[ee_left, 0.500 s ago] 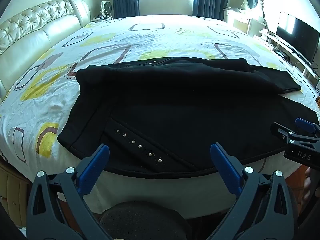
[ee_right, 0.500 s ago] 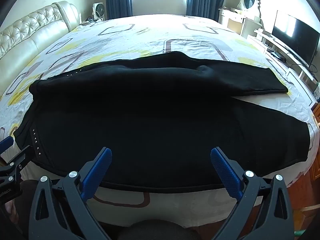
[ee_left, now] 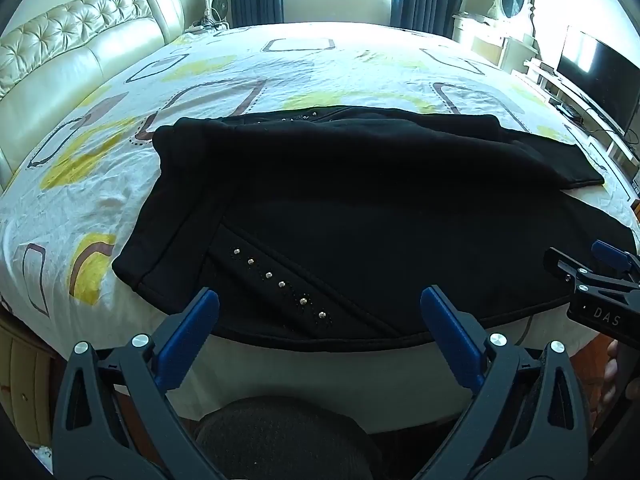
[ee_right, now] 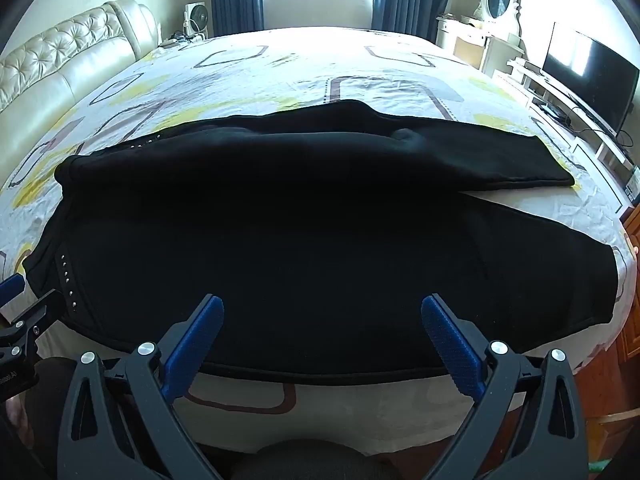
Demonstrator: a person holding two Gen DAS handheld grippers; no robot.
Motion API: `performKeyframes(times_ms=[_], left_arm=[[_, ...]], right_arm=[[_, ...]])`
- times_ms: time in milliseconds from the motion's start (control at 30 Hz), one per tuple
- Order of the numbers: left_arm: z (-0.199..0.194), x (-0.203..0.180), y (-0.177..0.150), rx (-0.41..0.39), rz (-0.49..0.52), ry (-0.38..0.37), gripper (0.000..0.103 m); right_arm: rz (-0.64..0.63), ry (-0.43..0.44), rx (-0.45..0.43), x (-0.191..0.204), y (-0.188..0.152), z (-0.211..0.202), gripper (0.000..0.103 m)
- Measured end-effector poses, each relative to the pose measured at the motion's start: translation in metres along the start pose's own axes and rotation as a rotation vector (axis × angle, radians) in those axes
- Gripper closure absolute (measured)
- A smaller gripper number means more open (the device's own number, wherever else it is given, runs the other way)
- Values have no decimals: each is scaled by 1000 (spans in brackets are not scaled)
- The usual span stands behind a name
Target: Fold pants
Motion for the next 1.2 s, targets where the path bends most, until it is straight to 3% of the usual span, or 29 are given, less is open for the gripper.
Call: performKeyframes(times_ms=[1200], left_arm=[[-3,-4,0,8,-13,-14,2]], right_arm=[[3,8,18,0,-6,4,4]])
Point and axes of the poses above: each gripper's, at about its wrist camera, not at the fingertips, and z roughly the way its jaws point, x to its left, y to its top, the point moved 5 cm from there along z, roughly the way its jaws point, and after that the axes turned 8 degrees about -x, right-handed, at the moved point
